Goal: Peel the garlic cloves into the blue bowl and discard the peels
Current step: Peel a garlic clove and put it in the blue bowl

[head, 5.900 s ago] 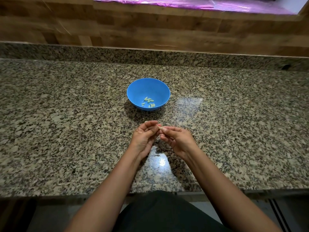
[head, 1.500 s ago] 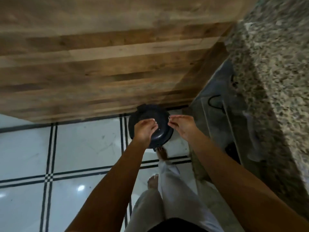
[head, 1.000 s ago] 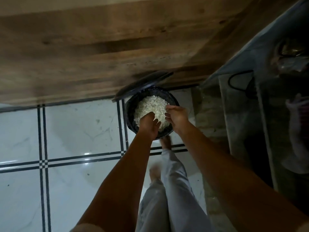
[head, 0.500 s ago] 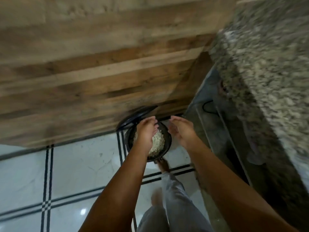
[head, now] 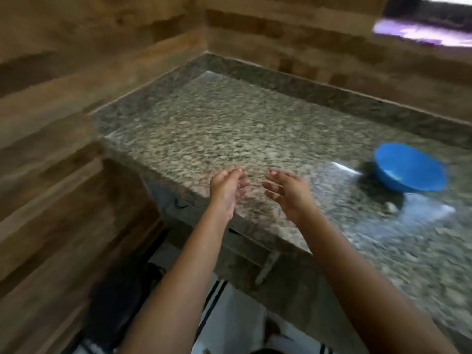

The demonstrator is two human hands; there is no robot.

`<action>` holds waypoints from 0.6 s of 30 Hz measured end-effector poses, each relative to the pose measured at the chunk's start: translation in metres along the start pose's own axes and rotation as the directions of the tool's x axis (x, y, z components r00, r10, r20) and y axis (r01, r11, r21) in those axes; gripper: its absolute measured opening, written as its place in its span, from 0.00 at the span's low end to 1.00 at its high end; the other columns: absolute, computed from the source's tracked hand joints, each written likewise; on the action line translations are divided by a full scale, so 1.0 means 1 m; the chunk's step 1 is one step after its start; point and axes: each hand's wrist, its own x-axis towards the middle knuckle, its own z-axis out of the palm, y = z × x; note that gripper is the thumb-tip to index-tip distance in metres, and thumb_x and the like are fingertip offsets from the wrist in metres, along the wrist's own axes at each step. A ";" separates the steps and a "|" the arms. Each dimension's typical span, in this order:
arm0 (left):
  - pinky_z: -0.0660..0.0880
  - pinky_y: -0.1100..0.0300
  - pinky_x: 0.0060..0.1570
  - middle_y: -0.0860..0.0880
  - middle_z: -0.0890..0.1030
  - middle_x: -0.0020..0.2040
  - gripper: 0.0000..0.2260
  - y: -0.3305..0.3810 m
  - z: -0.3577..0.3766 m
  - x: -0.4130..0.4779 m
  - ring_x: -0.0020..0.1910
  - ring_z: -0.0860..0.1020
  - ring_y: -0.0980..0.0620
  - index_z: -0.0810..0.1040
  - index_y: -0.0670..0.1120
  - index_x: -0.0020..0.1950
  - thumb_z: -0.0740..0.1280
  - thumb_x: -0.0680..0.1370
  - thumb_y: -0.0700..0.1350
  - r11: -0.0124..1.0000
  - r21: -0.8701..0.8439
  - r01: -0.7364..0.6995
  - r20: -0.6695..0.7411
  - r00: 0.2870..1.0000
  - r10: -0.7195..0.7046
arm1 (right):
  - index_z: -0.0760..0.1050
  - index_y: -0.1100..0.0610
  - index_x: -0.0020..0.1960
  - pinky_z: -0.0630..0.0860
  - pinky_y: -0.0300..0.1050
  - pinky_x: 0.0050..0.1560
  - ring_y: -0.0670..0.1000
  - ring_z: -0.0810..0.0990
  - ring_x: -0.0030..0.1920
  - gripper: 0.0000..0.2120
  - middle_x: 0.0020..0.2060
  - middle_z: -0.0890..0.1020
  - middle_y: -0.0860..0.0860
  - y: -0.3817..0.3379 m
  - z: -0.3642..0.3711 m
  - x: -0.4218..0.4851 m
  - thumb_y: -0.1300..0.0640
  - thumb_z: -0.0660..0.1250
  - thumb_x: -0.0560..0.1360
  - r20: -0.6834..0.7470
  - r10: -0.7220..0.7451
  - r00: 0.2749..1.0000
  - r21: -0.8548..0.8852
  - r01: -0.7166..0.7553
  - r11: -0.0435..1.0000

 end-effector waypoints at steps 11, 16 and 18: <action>0.72 0.69 0.27 0.49 0.78 0.39 0.07 -0.098 0.233 -0.036 0.31 0.76 0.56 0.75 0.46 0.44 0.60 0.80 0.39 0.974 0.223 0.041 0.359 0.925 -0.121 | 0.77 0.64 0.53 0.74 0.39 0.32 0.49 0.77 0.33 0.07 0.36 0.79 0.54 -0.060 -0.247 0.007 0.66 0.65 0.75 -0.383 -0.186 0.905 -0.111 0.155 0.982; 0.70 0.68 0.25 0.47 0.77 0.38 0.09 -0.139 0.278 -0.045 0.30 0.74 0.56 0.76 0.44 0.43 0.60 0.80 0.38 0.956 0.288 0.051 0.357 0.921 -0.157 | 0.80 0.62 0.51 0.72 0.40 0.43 0.49 0.78 0.41 0.08 0.41 0.82 0.53 -0.051 -0.332 0.019 0.61 0.68 0.73 -0.462 -0.369 0.806 -0.616 0.007 0.788; 0.70 0.68 0.26 0.46 0.77 0.39 0.09 -0.152 0.284 -0.045 0.32 0.74 0.54 0.76 0.44 0.43 0.60 0.80 0.37 0.949 0.306 0.070 0.347 0.920 -0.180 | 0.80 0.62 0.51 0.71 0.41 0.47 0.52 0.79 0.47 0.08 0.44 0.82 0.55 -0.043 -0.350 0.022 0.62 0.66 0.74 -0.416 -0.408 0.813 -0.750 -0.052 0.660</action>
